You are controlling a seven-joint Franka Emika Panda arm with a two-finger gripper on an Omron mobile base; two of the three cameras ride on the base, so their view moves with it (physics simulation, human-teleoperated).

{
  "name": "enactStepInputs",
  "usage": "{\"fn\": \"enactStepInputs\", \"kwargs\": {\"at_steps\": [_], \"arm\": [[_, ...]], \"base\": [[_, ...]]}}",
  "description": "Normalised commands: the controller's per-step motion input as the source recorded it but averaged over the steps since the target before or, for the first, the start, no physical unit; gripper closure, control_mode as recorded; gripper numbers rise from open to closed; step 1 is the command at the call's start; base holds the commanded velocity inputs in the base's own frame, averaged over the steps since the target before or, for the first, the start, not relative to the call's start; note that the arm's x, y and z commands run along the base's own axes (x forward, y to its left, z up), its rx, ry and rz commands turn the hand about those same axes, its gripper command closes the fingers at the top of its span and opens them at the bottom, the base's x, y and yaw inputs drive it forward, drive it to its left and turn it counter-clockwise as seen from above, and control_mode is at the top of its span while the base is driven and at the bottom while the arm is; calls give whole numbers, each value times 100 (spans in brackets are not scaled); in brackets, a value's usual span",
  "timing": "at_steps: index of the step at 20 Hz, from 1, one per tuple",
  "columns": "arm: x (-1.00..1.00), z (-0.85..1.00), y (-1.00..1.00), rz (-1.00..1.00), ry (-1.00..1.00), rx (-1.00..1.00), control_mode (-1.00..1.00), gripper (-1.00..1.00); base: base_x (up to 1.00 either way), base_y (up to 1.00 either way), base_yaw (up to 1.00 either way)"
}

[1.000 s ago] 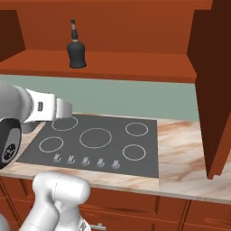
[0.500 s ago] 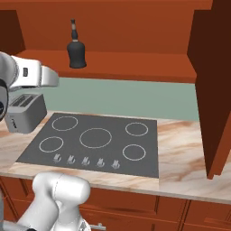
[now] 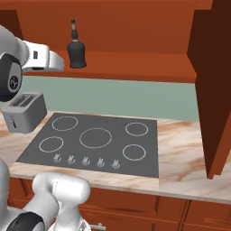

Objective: There is a bowl on the dining counter. Grab a lemon wedge from the fridge and place it in the bowl. Then get the liquor bottle and glass cup from the cabinet and place them next to the bowl.

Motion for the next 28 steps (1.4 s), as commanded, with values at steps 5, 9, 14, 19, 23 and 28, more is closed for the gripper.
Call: {"fn": "enactStepInputs", "kwargs": {"at_steps": [5,9,14,19,23,28], "arm": [[61,0,6,0,-6,0,-100,-100],[63,1,8,0,-1,0,-100,-100],[62,5,6,0,0,0,-100,-100],[54,25,1,0,0,0,-100,-100],[48,31,0,-1,0,0,-100,-100],[48,13,0,-1,0,0,-100,-100]], "base": [[0,0,0],[0,0,0],[0,0,0],[0,0,0],[0,0,0],[0,0,0]]}}
